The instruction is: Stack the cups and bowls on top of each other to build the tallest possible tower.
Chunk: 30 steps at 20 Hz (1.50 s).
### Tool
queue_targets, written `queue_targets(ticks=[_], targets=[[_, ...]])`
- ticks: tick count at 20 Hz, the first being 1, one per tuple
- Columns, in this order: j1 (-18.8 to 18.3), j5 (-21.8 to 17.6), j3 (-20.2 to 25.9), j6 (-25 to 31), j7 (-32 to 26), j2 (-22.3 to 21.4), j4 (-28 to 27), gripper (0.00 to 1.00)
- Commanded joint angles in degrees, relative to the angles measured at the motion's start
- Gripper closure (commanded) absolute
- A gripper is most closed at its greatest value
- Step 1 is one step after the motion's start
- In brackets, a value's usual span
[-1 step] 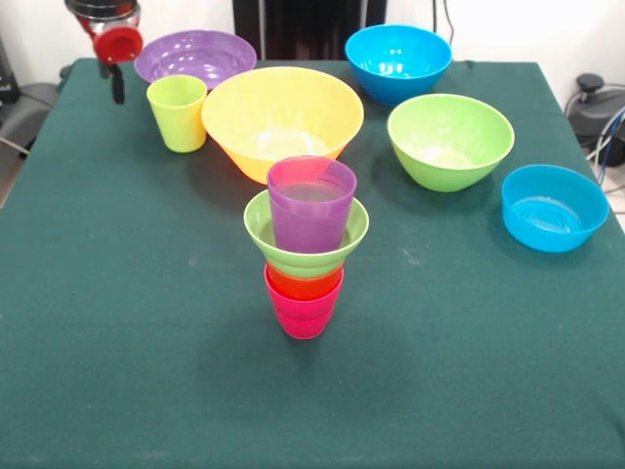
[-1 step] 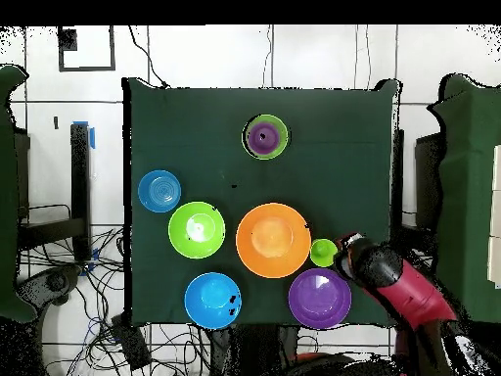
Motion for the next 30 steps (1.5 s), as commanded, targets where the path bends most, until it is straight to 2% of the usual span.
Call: queue_targets(ticks=[1,13,22,30], targets=[[0.46,-4.68,9.54,-5.2,1.2,3.43,2.89,0.0],[1.77,-2.27,9.68,-7.08,6.74,4.23,3.42,0.0],[2.86,-1.57,8.94,-3.7,6.25,1.85,3.16,0.0],[2.98,0.39,9.08,-4.3,8.93,1.55,4.96,0.0]])
